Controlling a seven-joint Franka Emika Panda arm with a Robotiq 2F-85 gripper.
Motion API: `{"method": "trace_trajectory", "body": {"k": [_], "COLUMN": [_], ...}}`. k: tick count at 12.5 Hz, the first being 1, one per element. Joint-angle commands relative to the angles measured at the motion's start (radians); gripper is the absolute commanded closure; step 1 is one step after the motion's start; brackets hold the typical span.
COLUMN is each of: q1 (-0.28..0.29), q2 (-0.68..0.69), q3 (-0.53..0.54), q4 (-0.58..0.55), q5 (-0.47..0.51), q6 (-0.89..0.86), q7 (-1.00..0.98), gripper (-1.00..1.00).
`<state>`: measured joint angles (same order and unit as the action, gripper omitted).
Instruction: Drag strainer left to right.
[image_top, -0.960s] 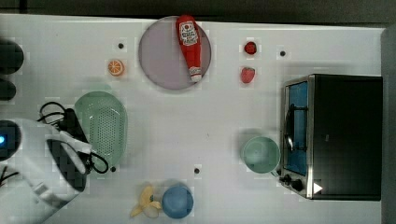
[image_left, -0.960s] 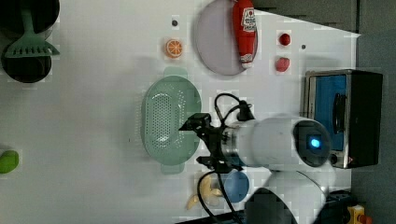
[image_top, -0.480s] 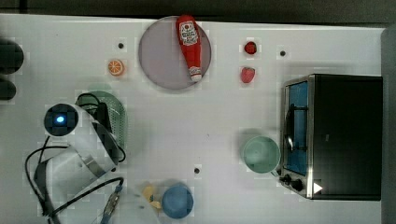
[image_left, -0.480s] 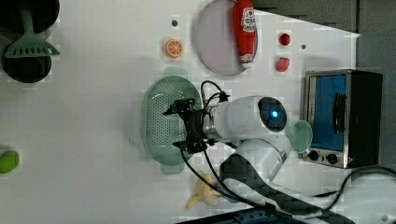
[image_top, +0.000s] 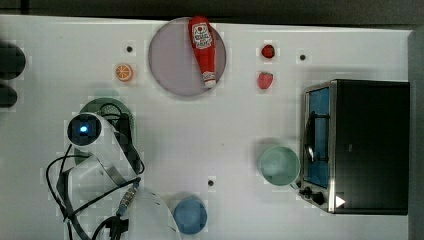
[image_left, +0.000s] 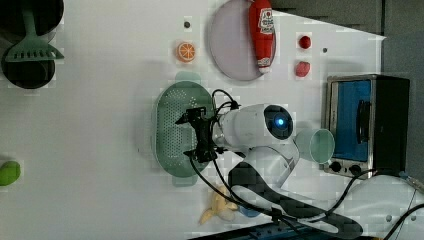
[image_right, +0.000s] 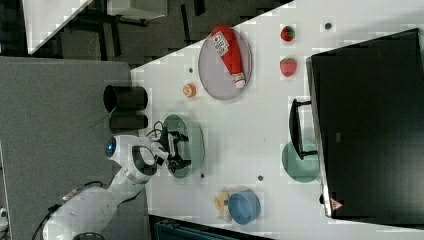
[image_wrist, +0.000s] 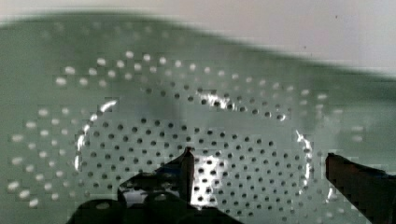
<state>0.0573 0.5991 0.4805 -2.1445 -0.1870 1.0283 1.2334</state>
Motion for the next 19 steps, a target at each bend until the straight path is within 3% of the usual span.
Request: {"method": "trace_trajectory", "body": {"k": [1,11,19], "q1": [0.004,-0.069,-0.165], "q2": [-0.046,-0.128,-0.156], "q3": [-0.032,-0.113,-0.182], "q4": [-0.006,-0.123,-0.167], "q5": [0.021,0.020,0.020], "q6": [-0.019,0.003,0.012], "q7": [0.054,0.033,-0.146], "gripper": [-1.00,-1.00,-1.00]}}
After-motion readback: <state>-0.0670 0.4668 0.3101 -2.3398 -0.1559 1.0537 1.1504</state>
